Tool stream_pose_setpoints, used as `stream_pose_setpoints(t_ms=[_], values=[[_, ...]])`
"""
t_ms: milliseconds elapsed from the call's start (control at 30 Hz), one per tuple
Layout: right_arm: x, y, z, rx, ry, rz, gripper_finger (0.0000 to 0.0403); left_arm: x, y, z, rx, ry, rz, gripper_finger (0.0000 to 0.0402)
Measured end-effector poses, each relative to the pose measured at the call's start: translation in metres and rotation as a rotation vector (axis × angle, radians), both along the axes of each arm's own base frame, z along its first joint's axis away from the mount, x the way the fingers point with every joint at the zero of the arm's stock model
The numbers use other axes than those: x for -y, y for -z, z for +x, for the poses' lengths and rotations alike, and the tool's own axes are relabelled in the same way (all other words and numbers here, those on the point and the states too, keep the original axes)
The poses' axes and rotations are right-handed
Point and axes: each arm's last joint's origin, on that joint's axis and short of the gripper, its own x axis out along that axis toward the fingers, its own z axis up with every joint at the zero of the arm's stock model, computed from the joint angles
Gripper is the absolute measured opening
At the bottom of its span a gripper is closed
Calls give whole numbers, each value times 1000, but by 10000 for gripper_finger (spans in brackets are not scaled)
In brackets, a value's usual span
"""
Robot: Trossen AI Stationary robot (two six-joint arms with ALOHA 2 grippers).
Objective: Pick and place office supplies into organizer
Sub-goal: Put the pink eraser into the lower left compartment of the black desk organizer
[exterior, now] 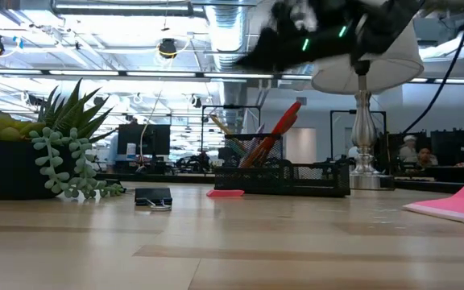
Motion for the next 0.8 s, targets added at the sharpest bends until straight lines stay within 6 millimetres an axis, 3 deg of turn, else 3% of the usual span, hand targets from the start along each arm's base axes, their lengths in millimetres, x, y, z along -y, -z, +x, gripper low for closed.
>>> stream_pose_setpoints(t_ms=[167,333,467,567,800], values=[[-40,-64,-43,88,-153,-5,110,0,1,0,-19,15,-2,0],[-79,-95,-113,-29,-320,77,106,-1,5,-3,-36,-1,-53,0],[-94,-93,-166,-210,-399,275,101,-3,9,-5,-50,-15,-110,0],[-100,-85,-193,-353,-408,415,98,-5,13,-2,-56,-28,-123,0],[-116,-57,-204,-384,-401,462,98,-21,28,18,-47,-110,-232,7]])
